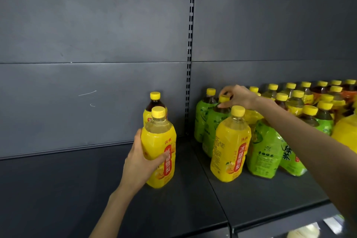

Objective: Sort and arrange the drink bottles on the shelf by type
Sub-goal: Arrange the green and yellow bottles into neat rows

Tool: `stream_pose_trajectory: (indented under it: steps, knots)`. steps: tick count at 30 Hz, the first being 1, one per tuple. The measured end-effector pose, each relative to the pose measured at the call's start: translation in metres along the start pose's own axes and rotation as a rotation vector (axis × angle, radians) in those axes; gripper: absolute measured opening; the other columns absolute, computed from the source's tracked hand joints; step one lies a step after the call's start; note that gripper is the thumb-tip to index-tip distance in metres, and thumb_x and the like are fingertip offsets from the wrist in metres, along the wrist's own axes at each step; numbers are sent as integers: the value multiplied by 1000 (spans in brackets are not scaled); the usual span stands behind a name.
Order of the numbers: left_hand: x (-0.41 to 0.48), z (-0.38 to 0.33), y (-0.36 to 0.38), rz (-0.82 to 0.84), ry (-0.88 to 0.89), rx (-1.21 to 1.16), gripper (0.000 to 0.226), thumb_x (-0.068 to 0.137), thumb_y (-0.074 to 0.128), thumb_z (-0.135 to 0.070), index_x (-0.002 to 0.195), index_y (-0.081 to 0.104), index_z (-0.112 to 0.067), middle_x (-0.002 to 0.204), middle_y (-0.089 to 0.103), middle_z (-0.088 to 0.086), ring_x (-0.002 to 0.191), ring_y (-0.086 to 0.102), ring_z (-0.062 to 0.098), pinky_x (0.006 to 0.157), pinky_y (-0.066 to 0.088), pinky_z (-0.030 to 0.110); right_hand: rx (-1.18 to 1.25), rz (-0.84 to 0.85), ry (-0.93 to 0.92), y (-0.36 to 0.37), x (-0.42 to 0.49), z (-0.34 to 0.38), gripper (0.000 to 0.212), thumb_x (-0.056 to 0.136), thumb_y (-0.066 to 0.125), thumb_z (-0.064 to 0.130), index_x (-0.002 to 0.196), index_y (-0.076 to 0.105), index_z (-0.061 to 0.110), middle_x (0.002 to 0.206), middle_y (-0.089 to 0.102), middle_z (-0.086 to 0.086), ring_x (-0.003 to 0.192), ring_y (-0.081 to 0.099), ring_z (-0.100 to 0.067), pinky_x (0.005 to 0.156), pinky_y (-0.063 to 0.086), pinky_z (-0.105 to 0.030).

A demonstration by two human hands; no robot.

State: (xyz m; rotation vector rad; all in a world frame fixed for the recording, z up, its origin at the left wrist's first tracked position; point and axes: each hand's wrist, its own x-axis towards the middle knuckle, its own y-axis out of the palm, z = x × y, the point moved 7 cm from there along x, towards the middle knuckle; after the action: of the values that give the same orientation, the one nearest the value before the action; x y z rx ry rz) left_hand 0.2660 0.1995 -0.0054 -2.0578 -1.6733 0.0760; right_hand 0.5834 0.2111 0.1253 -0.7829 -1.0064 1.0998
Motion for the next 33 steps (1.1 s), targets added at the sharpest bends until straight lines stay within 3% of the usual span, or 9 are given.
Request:
stream_pose_trajectory:
  steps: [7,12,16,20,23,26,29,31,33]
  knots:
    - [-3,5,3,-19,-34,-44,105,53,70,-57,141,19,-33,130,47,-5,112,52,19,91,51,48,237,147,61,0,-12,-3,43,86,67,22,126,54,11,122,56,-4,112,51,-18,85,44,-25]
    - [-7,2,7,1,-48,-101,90,53,73,-52,126,23,-38,121,47,-10,111,52,17,91,51,44,386,-296,-65,-50,-37,35,27,92,60,15,118,59,8,116,60,-4,115,56,-21,94,42,-27]
    - [-11,3,11,42,-28,-138,95,51,79,-65,126,26,-42,124,50,-13,113,54,15,91,52,47,372,-306,-340,-20,-74,101,18,93,59,20,110,61,26,113,62,3,110,58,-13,96,47,-31]
    - [-16,5,18,76,-4,-184,95,47,78,-64,127,31,-45,122,56,-16,109,58,8,89,54,40,335,-102,-404,49,-98,141,39,92,58,32,130,51,25,126,51,7,118,47,-2,99,40,-21]
    - [-23,0,23,100,33,-233,92,54,84,-56,129,33,-42,117,59,-18,104,60,0,86,54,31,579,-21,-372,93,-112,151,60,90,61,34,142,29,34,130,51,8,118,51,-3,98,47,-27]
    - [-29,-5,27,161,65,-262,81,64,78,-41,131,31,-40,117,57,-23,106,57,-6,83,53,23,736,-112,-315,108,-116,143,68,86,65,40,139,23,45,127,53,14,117,54,-5,96,50,-31]
    - [-32,-8,25,250,91,-258,72,71,71,-34,131,31,-40,118,56,-29,109,55,-8,79,50,14,665,-137,-247,113,-114,133,77,72,66,62,137,28,47,128,52,20,116,54,-4,94,52,-37]
    - [-29,-8,19,302,116,-200,65,77,68,-39,131,32,-42,120,56,-26,112,54,-7,83,49,15,600,-133,-211,118,-115,128,84,65,65,69,136,28,46,131,47,20,117,52,-3,93,52,-37]
    - [-20,-5,9,314,161,-96,61,80,63,-58,132,36,-46,126,55,-22,118,52,-1,94,49,27,585,-149,-206,119,-119,127,84,63,65,70,134,28,44,130,46,19,116,51,-2,92,53,-35]
